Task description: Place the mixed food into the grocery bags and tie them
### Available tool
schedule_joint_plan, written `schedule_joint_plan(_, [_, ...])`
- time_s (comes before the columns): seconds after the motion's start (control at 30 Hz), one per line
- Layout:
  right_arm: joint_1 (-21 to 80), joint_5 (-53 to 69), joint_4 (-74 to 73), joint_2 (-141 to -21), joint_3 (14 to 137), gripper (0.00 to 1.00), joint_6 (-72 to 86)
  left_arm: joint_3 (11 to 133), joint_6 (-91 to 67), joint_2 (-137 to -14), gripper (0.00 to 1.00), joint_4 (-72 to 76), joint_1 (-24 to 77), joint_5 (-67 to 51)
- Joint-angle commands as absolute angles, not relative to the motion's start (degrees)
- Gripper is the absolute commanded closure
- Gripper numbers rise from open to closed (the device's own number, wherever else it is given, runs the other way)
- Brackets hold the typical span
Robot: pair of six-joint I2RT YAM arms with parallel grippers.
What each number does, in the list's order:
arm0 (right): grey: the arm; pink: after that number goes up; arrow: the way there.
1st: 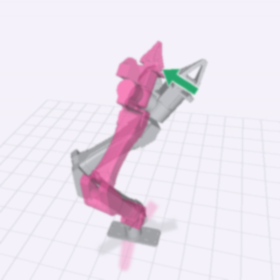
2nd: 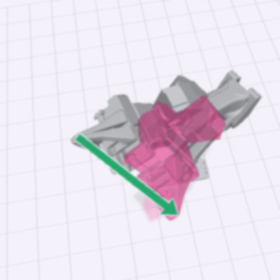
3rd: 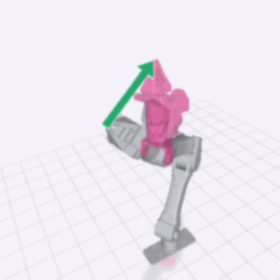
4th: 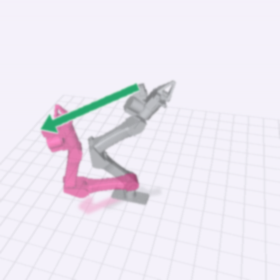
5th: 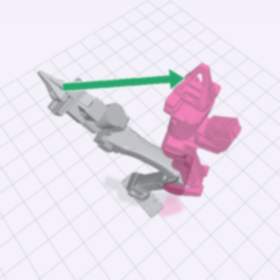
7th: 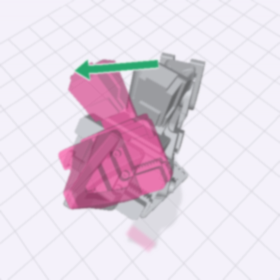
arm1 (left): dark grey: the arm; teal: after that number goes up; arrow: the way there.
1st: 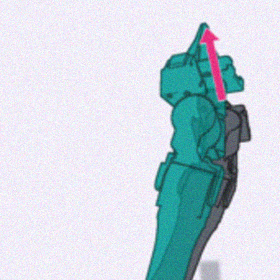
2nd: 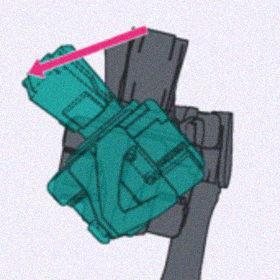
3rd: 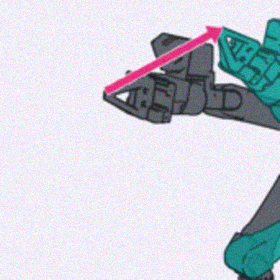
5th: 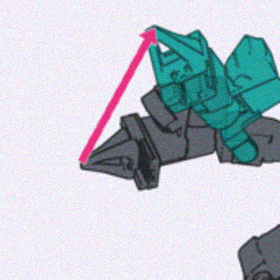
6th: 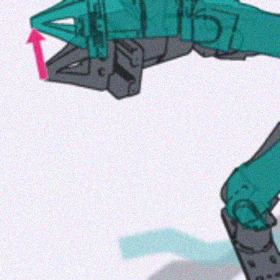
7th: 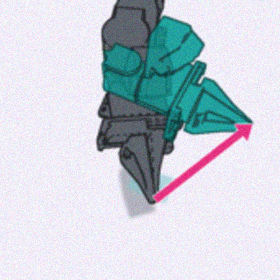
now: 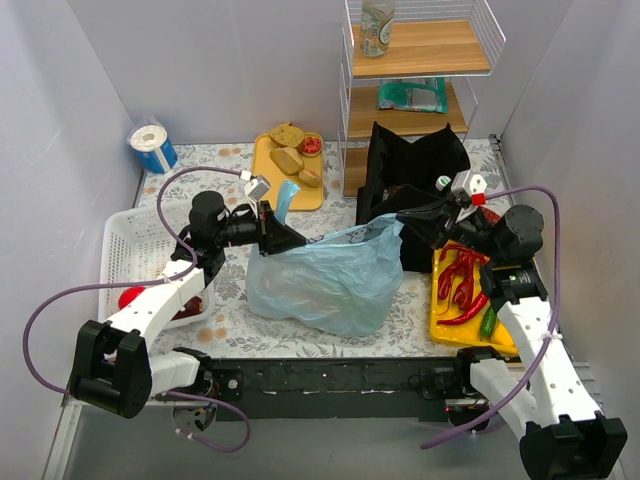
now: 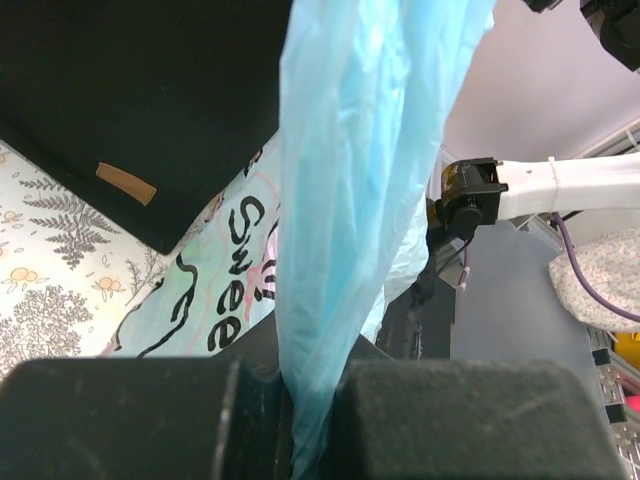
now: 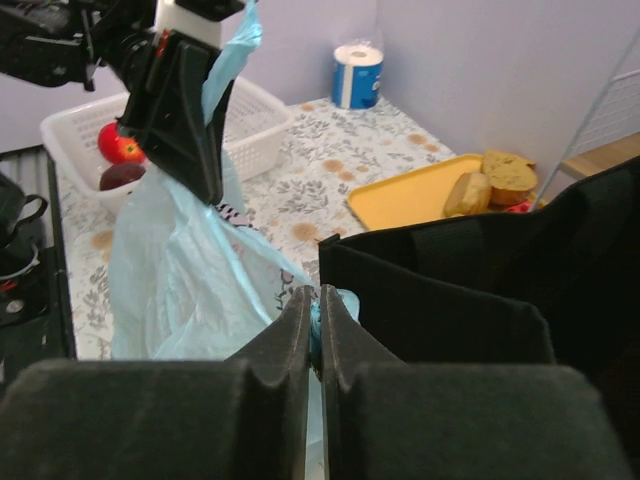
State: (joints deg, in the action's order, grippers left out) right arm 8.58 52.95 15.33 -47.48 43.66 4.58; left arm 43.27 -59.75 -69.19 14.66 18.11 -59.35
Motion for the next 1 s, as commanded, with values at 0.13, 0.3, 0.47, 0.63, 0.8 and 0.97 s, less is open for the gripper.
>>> schedule_joint_plan(0.13, [8.26,30.71,8.81,-40.43,47.35,0.99,4.58,38.94,-61.08,-61.71,1.00,11.08,17.32,-53.98])
schedule_joint_plan(0.3, [8.35,5.83,-5.96,-40.25,52.82,0.99,4.74,35.08,-66.96,-57.75,1.00,11.77,15.65,-50.10])
schedule_joint_plan(0.47, [8.35,1.58,-10.72,-39.73,49.85,0.99,7.20,32.35,-73.99,-55.64,1.00,16.35,15.65,-49.31])
schedule_joint_plan(0.63, [8.26,0.35,-16.07,-36.39,42.64,0.99,11.77,30.94,-75.05,-55.11,1.00,14.24,15.64,-42.90])
schedule_joint_plan(0.8, [8.35,-7.55,-20.30,-32.26,37.54,0.99,13.53,28.13,-78.30,-55.02,1.00,14.67,15.64,-36.83])
schedule_joint_plan(0.97, [8.26,-8.44,-20.13,-31.64,33.23,0.99,13.97,26.28,-80.86,-56.77,1.00,16.00,15.64,-36.47])
